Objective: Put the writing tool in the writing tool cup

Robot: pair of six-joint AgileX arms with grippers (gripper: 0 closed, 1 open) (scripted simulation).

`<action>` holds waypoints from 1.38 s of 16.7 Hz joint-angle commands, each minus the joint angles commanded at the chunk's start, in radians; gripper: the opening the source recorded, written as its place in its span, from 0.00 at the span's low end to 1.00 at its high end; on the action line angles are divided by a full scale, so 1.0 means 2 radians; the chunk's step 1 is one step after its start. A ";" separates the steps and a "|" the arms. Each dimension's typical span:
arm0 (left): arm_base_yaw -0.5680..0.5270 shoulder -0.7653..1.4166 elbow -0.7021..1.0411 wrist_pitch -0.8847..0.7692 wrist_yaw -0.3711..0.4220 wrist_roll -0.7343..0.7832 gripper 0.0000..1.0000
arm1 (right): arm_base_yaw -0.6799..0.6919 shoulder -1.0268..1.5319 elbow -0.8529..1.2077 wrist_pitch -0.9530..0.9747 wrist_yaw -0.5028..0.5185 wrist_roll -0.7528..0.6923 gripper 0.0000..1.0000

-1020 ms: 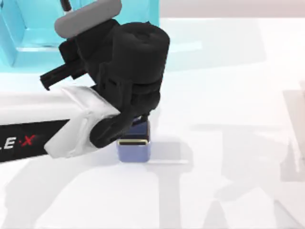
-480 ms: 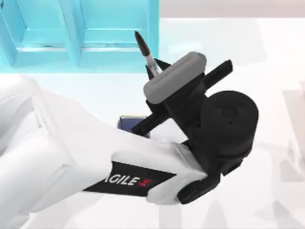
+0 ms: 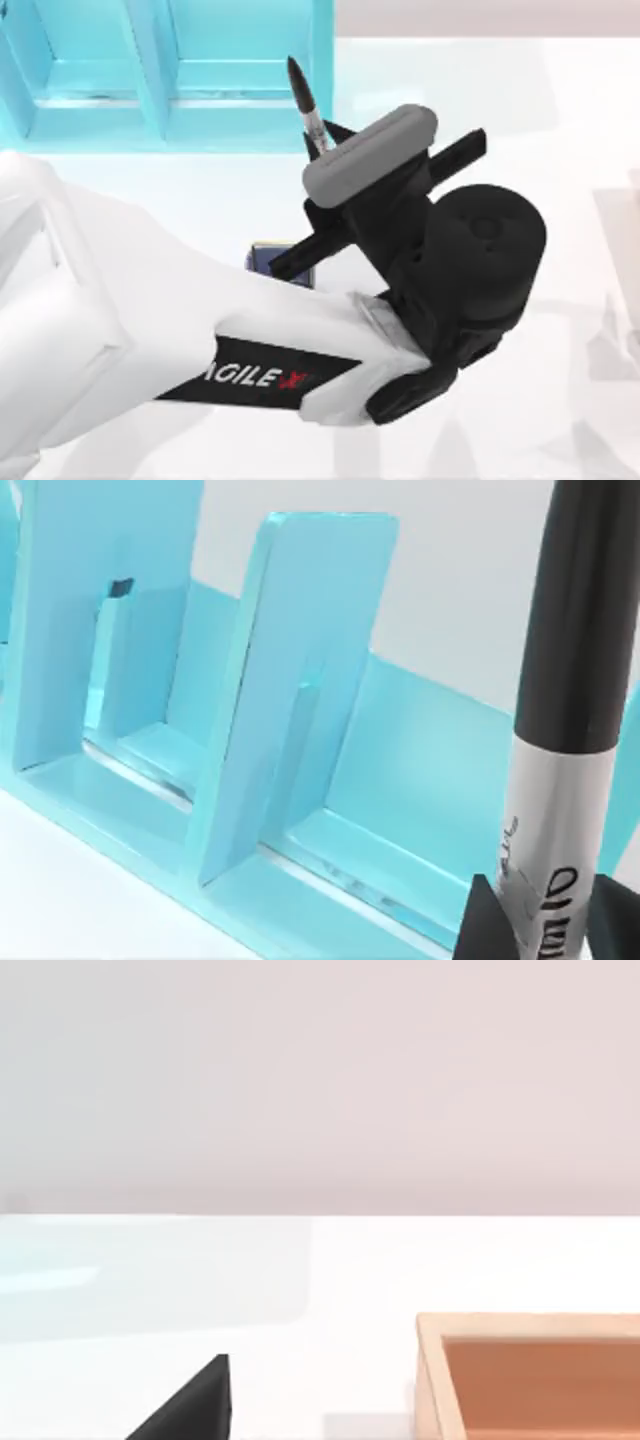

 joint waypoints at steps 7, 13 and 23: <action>-0.001 -0.048 -0.033 -0.129 -0.013 -0.006 0.00 | 0.000 0.000 0.000 0.000 0.000 0.000 1.00; -0.001 -0.048 -0.033 -0.129 -0.013 -0.006 0.23 | 0.000 0.000 0.000 0.000 0.000 0.000 1.00; -0.001 -0.048 -0.033 -0.129 -0.013 -0.006 0.98 | 0.000 0.000 0.000 0.000 0.000 0.000 1.00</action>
